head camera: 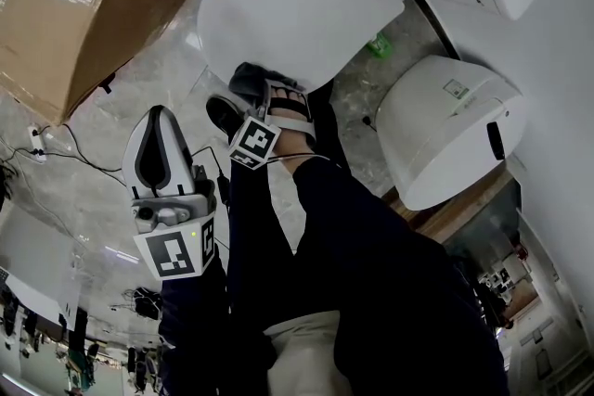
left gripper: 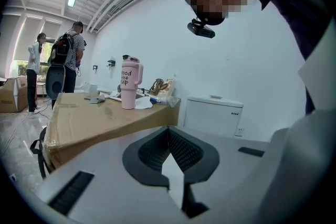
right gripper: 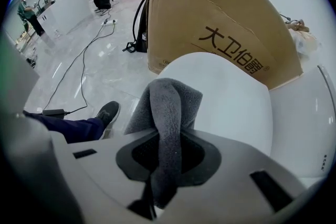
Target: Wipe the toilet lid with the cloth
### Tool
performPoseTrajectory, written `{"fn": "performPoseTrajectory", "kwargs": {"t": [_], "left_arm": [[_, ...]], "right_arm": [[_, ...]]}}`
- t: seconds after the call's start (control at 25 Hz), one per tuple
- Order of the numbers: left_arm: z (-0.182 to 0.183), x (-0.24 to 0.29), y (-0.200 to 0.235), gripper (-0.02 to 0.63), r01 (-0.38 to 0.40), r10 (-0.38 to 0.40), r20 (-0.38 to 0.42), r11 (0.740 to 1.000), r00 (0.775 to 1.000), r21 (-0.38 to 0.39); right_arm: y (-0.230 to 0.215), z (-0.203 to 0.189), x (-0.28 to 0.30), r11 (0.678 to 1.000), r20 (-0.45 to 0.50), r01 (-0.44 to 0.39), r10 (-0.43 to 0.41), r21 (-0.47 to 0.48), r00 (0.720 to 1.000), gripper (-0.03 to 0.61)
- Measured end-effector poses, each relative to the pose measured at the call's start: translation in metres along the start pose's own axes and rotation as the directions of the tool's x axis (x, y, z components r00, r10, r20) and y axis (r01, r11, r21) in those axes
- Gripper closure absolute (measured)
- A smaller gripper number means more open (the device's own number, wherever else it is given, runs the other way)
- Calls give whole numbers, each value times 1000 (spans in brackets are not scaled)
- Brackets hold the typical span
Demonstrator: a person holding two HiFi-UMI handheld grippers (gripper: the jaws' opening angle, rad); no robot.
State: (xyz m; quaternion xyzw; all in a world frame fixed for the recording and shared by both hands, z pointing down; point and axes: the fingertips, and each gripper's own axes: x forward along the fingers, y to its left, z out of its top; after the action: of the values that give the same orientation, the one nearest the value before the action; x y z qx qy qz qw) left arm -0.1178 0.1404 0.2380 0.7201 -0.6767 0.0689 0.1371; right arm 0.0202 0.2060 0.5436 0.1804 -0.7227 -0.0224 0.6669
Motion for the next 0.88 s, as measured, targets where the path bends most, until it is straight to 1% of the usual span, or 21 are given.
{"fn": "performPoseTrajectory", "kwargs": {"t": [0.12, 0.28, 0.36, 0.48, 0.56, 0.68, 0.76, 0.88], "left_arm": [[-2, -3, 0, 598, -5, 5, -2, 1000, 1000, -2], [-1, -4, -2, 598, -8, 8, 1, 1000, 1000, -5], [-1, -4, -3, 598, -8, 8, 4, 1000, 1000, -7], [1, -2, -3, 598, -11, 11, 4, 1000, 1000, -10], [3, -1, -4, 598, -13, 13, 4, 1000, 1000, -7], [9, 4, -4, 598, -20, 20, 15, 1000, 1000, 0], [11, 7, -4, 598, -26, 26, 21, 1000, 999, 2], [7, 10, -7, 598, -35, 35, 9, 999, 999, -7]], "right_arm": [[7, 2, -2, 999, 5, -38, 38, 33, 999, 512], [4, 1, -3, 984, 20, -110, 108, 143, 994, 512], [-4, -1, -3, 973, 30, -127, 123, 194, 992, 512], [-30, -6, -4, 955, 50, -127, 118, 270, 992, 512], [-56, -13, -4, 953, 59, -100, 87, 286, 994, 512], [-111, -24, 0, 964, 61, -22, 6, 264, 998, 512], [-153, -28, 5, 974, 58, 42, -56, 224, 997, 512], [-215, -28, 14, 981, 52, 138, -146, 136, 988, 512]]}}
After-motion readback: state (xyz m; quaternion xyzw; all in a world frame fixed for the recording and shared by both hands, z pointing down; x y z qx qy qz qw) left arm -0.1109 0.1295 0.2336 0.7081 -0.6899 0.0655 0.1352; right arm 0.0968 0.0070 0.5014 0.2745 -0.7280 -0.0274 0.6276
